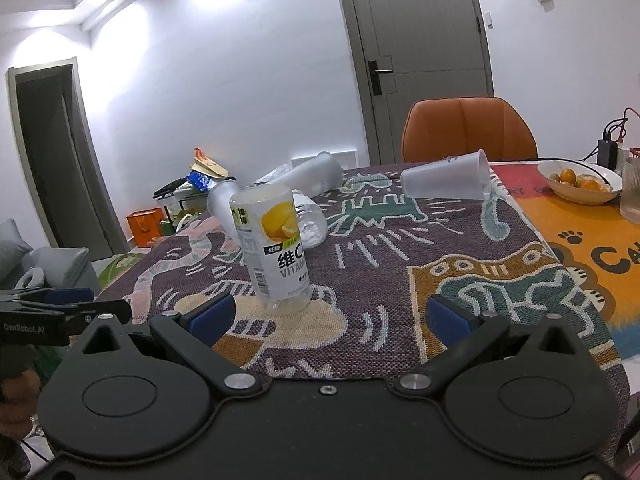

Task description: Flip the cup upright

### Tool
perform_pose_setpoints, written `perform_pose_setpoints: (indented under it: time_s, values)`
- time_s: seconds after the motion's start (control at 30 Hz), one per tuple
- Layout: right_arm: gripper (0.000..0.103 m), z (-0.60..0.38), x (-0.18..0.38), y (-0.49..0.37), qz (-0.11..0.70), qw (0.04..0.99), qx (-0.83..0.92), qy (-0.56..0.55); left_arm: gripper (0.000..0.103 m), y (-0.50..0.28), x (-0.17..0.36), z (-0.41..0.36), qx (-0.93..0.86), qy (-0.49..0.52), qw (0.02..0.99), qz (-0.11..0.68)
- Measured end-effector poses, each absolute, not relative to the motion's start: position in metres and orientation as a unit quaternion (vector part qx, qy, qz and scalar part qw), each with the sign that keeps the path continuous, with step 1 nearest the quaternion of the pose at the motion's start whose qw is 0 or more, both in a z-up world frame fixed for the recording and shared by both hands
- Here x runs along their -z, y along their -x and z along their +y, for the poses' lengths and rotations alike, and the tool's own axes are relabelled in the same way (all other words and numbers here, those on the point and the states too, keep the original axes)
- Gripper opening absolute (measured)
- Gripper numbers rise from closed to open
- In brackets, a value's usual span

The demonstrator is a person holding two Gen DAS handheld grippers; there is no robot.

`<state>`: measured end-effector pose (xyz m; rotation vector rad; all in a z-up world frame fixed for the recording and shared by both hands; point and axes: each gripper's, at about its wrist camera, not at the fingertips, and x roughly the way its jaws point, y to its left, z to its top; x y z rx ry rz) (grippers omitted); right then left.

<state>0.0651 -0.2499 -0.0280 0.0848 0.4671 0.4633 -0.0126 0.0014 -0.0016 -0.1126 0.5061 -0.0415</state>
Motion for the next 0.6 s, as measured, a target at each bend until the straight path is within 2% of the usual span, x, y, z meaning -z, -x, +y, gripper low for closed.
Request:
perform_pose_setpoints:
  time_s: [0.6]
  values:
    - [0.103, -0.2469, 0.0349, -0.0673, 0.237, 0.943, -0.228, -0.04, 0.103, 0.011, 0.0077, -0.006, 0.039, 0.046, 0.965, 0.257]
